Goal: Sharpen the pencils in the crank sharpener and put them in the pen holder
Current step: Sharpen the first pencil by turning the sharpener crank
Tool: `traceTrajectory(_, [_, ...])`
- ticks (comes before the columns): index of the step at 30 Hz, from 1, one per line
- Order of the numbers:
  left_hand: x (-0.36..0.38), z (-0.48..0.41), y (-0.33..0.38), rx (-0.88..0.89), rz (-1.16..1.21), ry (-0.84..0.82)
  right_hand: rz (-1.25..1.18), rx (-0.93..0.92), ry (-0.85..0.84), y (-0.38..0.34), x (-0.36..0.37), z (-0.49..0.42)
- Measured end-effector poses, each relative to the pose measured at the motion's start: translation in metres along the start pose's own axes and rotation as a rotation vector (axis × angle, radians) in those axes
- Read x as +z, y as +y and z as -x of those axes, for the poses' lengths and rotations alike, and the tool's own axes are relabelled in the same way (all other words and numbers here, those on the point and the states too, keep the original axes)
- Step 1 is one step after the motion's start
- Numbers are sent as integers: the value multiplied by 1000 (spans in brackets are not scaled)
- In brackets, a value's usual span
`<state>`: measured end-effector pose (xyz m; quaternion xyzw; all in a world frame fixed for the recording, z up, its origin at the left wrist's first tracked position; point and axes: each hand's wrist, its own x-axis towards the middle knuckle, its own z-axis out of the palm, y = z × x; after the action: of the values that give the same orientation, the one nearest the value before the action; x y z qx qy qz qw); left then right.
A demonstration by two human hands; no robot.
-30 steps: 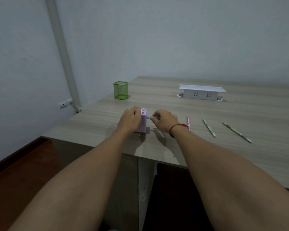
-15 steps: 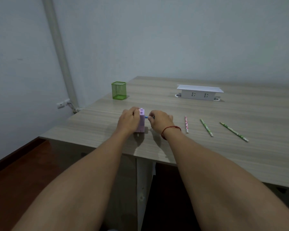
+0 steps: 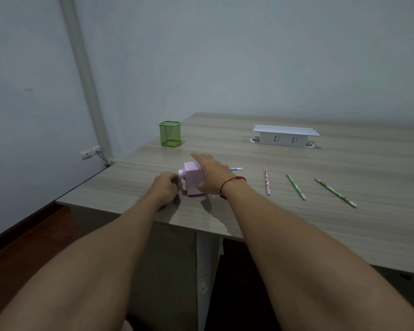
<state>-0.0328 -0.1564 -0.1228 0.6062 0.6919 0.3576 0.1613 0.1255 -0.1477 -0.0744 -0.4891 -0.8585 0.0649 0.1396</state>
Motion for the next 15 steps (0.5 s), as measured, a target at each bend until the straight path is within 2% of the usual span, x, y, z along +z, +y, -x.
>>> traceTrajectory(4, [0, 3, -10, 85, -119, -18, 90, -29, -59, -12, 3, -5])
traceTrajectory(8, [-6, 2, -8, 171, -216, -92, 177, -11, -32, -17, 12, -8])
traceTrajectory(15, [-12, -6, -10, 230, -431, -113, 132, 26, -2, -20, 19, -10])
